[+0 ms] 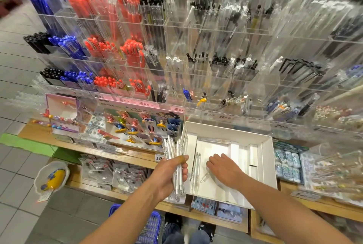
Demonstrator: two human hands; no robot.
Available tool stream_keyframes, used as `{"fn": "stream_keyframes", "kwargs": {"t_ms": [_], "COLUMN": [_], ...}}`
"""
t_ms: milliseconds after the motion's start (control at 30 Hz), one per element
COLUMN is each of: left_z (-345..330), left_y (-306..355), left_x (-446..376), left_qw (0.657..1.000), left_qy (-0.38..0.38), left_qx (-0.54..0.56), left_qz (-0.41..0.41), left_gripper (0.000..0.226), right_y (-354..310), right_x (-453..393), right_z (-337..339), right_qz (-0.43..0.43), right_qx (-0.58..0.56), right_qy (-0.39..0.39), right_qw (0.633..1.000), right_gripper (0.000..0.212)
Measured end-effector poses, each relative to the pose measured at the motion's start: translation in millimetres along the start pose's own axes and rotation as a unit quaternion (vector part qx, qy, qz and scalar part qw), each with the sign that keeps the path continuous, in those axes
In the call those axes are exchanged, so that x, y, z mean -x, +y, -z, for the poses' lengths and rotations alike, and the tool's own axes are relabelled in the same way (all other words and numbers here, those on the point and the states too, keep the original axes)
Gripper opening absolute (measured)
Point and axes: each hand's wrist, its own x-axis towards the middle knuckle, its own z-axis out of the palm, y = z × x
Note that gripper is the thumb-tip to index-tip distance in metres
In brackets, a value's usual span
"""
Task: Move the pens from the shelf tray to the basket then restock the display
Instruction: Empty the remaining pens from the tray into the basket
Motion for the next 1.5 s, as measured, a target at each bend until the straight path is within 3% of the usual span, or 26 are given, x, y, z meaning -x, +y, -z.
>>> {"fn": "stream_keyframes", "kwargs": {"t_ms": [133, 200, 233, 267, 333, 400, 467, 533, 633, 700, 767, 833, 967, 1167, 1300, 1367, 1433, 1500], "left_z": [4.2, 4.3, 3.7, 3.0, 0.9, -1.3, -4.9, -8.7, -10.1, -10.7, -12.6, -13.4, -8.2, 3.2, 6.8, 7.2, 6.7, 6.3], "left_y": [-3.5, -3.5, -3.0, -2.7, -2.8, -5.1, -7.9, -10.3, -11.7, -10.2, -7.2, -5.2, -2.9, 1.0, 3.4, 5.4, 7.1, 8.1], "left_x": [0.7, 1.7, 2.4, 2.7, 2.9, 1.3, 0.6, 0.6, -2.5, -4.3, -5.4, -6.0, -6.8, -9.3, -10.0, -10.4, -10.9, -10.8], "left_qw": [1.000, 1.000, 1.000, 1.000, 1.000, 0.999, 0.999, 0.999, 0.997, 0.997, 0.998, 0.999, 0.999, 1.000, 1.000, 1.000, 1.000, 1.000], "left_qy": [0.007, 0.005, 0.004, 0.004, 0.005, 0.009, -0.009, -0.043, -0.073, -0.076, -0.056, -0.031, -0.028, -0.006, -0.005, -0.007, -0.008, -0.013], "left_qx": [0.009, 0.011, 0.010, 0.008, -0.002, -0.010, -0.005, 0.002, -0.009, -0.023, -0.028, -0.027, -0.008, 0.009, 0.012, 0.015, 0.016, 0.015], "left_qz": [-0.004, -0.008, -0.011, -0.016, -0.028, -0.037, -0.031, -0.018, -0.002, 0.008, 0.016, 0.016, 0.024, 0.022, 0.021, 0.017, 0.014, 0.013], "left_gripper": [0.014, 0.017, 0.023, 0.031, 0.050, 0.061, 0.062, 0.055, 0.042, 0.043, 0.043, 0.034, 0.024, 0.024, 0.021, 0.017, 0.014, 0.012], "right_y": [-2.2, -3.4, -6.7, -11.8, -24.5, -37.0, -51.2, -64.3, -72.7, -65.9, -50.8, -30.2, 10.0, 18.0, 20.4, 20.6, 16.6, 8.3], "right_x": [1.8, 1.6, 1.9, 1.7, 0.5, -1.1, -2.6, -5.8, -7.6, -3.9, -1.0, -4.4, -30.3, -59.7, -69.1, -70.8, -68.8, -59.3], "right_z": [7.4, 9.1, 13.8, 21.1, 41.9, 65.1, 86.5, 100.1, 104.9, 102.3, 94.3, 78.8, 38.0, 14.4, 16.2, 18.9, 20.0, 22.7], "right_qz": [-0.033, -0.084, -0.136, -0.200, -0.307, -0.343, -0.334, -0.331, -0.335, -0.304, -0.285, -0.346, -0.508, -0.561, -0.563, -0.569, -0.591, -0.591], "right_qx": [-0.022, -0.103, -0.197, -0.302, -0.502, -0.660, -0.741, -0.764, -0.765, -0.784, -0.812, -0.816, -0.795, -0.785, -0.781, -0.772, -0.736, -0.695], "right_qy": [0.005, 0.003, -0.003, 0.004, 0.069, 0.093, 0.085, 0.082, 0.083, 0.064, 0.036, 0.043, 0.115, 0.194, 0.240, 0.251, 0.254, 0.259], "right_qw": [0.999, 0.991, 0.971, 0.932, 0.806, 0.662, 0.577, 0.548, 0.544, 0.538, 0.509, 0.462, 0.312, 0.178, 0.126, 0.132, 0.210, 0.316], "right_gripper": [0.025, 0.023, 0.022, 0.020, 0.013, 0.015, 0.015, 0.010, 0.007, 0.010, 0.013, 0.014, 0.027, 0.028, 0.023, 0.016, 0.010, 0.013]}}
